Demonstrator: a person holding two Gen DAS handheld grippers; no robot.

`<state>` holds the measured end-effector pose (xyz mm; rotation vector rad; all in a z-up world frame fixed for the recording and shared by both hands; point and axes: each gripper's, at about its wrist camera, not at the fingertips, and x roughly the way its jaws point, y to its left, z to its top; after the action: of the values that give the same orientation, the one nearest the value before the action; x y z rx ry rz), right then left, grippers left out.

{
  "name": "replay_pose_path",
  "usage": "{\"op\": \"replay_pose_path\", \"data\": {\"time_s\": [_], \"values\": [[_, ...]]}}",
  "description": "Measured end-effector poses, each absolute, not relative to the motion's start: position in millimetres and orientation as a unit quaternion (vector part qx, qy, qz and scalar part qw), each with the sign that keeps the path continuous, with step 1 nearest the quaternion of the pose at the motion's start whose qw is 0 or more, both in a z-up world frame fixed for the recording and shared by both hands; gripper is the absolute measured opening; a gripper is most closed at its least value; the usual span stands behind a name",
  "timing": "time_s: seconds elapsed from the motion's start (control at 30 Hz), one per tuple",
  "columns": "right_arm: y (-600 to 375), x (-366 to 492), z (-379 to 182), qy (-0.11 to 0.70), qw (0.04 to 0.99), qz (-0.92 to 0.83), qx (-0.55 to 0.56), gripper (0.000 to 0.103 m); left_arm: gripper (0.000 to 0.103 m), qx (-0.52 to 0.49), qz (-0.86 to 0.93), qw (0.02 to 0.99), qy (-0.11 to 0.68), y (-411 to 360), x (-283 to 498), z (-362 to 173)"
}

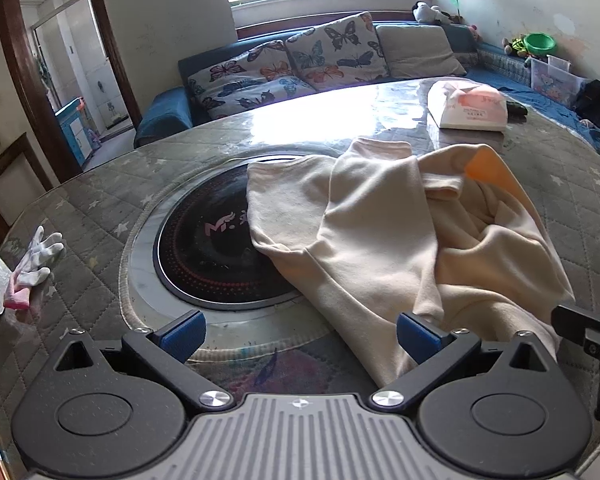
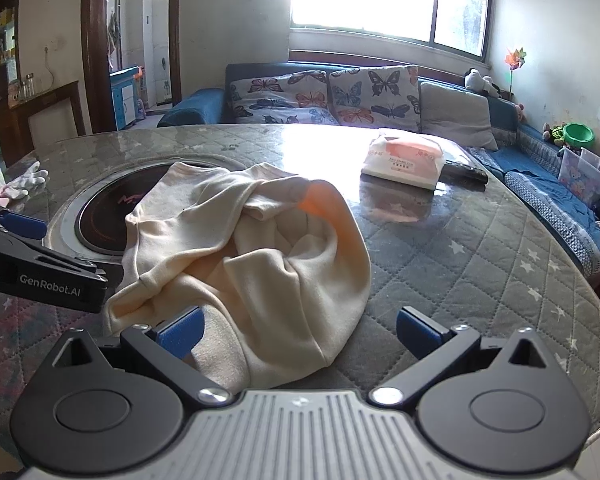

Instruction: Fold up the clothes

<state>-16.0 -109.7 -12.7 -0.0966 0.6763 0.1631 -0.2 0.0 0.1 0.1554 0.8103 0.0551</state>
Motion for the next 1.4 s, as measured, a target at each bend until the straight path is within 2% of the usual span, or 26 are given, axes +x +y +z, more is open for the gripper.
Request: {"op": "replay_pose_path", "data": {"time_s": [1.4], "values": [[-77.6,-23.2,-10.1,0.36,0.928,0.066,-0.071,0.103,0.103,0.057,0.033,0.917,0.394,8.7,-13.2,5.2]]}}
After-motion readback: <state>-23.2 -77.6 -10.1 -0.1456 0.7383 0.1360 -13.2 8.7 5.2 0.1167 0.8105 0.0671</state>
